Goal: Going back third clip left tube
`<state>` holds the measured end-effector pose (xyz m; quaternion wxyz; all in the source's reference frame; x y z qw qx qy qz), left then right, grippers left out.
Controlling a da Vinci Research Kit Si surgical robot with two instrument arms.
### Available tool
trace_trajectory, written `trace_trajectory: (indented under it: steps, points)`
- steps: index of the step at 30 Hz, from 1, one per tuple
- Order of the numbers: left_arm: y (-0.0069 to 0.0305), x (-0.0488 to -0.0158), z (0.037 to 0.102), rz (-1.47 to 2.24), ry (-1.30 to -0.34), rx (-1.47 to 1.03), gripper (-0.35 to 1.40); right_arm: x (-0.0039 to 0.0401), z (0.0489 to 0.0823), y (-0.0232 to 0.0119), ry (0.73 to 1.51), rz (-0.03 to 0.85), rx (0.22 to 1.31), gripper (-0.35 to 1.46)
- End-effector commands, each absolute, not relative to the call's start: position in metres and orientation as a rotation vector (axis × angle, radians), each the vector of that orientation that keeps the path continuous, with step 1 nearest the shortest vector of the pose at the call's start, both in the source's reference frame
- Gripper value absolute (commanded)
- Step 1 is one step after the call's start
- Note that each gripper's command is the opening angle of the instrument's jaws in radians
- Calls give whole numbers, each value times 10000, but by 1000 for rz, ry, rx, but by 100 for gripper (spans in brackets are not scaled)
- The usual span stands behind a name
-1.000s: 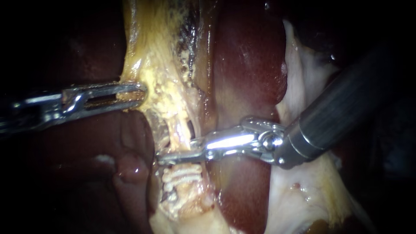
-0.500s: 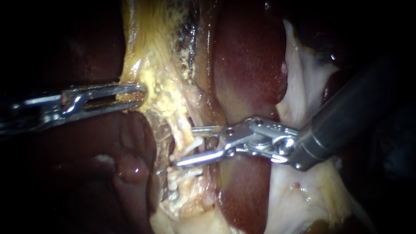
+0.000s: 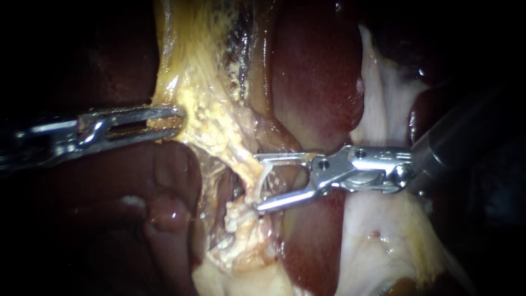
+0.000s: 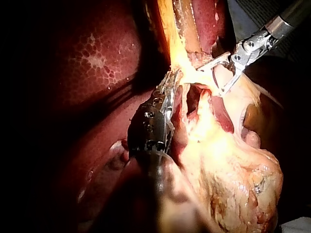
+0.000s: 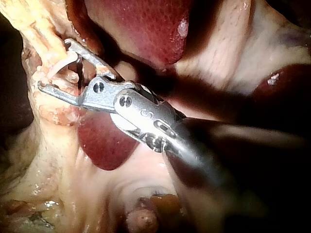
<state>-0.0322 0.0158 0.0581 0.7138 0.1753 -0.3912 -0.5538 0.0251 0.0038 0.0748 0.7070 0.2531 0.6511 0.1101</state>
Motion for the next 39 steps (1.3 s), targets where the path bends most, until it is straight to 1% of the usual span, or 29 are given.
trace_trajectory:
  steps: [1, 5, 7, 20, 27, 32, 35, 39]
  points:
    - [158, -322, 581, -1227, -867, 389, -35, 246, 744, 40, 1445, 237, 558, 60]
    - [158, -322, 581, -1227, -867, 389, -35, 226, 729, 51, 1443, 215, 542, 60]
    - [157, -322, 581, -1227, -867, 389, -35, 221, 724, 54, 1439, 221, 543, 60]
    - [157, -322, 581, -1227, -867, 389, -35, 222, 719, 54, 1439, 227, 531, 60]
    - [157, -321, 581, -1227, -867, 389, -35, 218, 703, 54, 1463, 175, 502, 60]
    - [156, -323, 582, -1227, -868, 387, -35, 214, 695, 56, 1471, 158, 490, 60]
    - [150, -327, 587, -1229, -868, 378, -35, 210, 691, 60, 1471, 155, 488, 60]
    - [139, -342, 600, -1217, -877, 386, -35, 205, 687, 64, 1473, 147, 483, 60]
